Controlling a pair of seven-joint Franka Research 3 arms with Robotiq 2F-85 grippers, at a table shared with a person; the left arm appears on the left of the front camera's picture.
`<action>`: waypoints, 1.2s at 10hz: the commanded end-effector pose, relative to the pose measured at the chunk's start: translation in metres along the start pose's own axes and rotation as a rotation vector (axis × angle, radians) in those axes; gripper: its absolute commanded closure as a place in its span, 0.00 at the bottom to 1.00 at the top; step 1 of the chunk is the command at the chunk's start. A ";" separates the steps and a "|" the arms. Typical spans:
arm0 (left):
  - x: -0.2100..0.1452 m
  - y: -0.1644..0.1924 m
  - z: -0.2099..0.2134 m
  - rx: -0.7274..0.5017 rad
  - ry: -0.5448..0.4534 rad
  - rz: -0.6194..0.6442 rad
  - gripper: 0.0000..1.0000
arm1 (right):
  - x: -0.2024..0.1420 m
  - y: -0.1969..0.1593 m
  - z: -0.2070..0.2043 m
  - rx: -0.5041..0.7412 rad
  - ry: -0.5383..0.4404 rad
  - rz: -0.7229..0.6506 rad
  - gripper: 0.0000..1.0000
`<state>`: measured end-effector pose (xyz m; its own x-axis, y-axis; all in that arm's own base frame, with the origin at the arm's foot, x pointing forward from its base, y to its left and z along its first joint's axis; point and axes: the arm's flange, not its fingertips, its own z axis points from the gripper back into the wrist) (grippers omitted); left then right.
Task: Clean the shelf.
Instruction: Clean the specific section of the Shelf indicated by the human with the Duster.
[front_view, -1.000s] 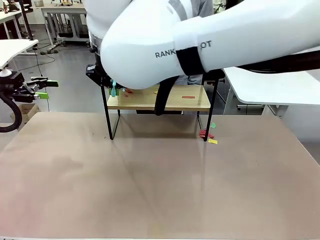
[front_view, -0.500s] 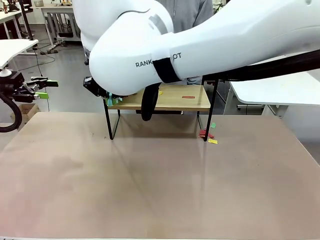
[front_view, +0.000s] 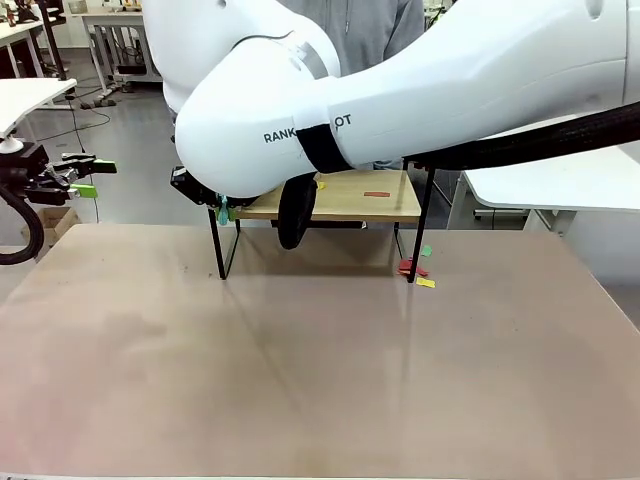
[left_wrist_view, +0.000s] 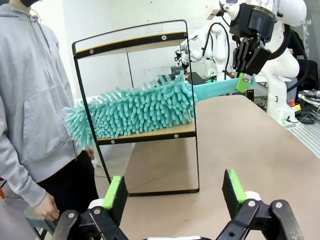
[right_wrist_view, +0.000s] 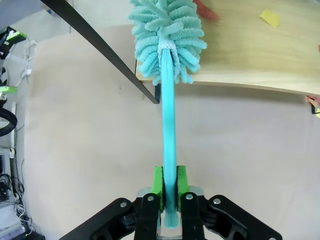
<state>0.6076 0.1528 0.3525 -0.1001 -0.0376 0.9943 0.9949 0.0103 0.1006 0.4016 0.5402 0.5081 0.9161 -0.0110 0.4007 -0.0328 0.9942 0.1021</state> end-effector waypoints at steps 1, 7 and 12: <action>0.004 -0.001 0.000 0.000 -0.003 -0.006 0.00 | 0.002 0.000 0.004 0.009 -0.012 0.002 0.86; 0.004 -0.001 0.000 0.000 -0.003 -0.006 0.00 | -0.020 -0.068 -0.011 -0.020 0.041 -0.058 0.86; 0.004 -0.001 0.000 0.000 -0.003 -0.006 0.00 | -0.034 -0.166 -0.009 -0.029 0.040 -0.145 0.86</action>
<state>0.6076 0.1529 0.3525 -0.1003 -0.0377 0.9942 0.9949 0.0103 0.1008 0.3872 0.4067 0.4753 0.9191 -0.1491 0.3647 0.1232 0.9880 0.0934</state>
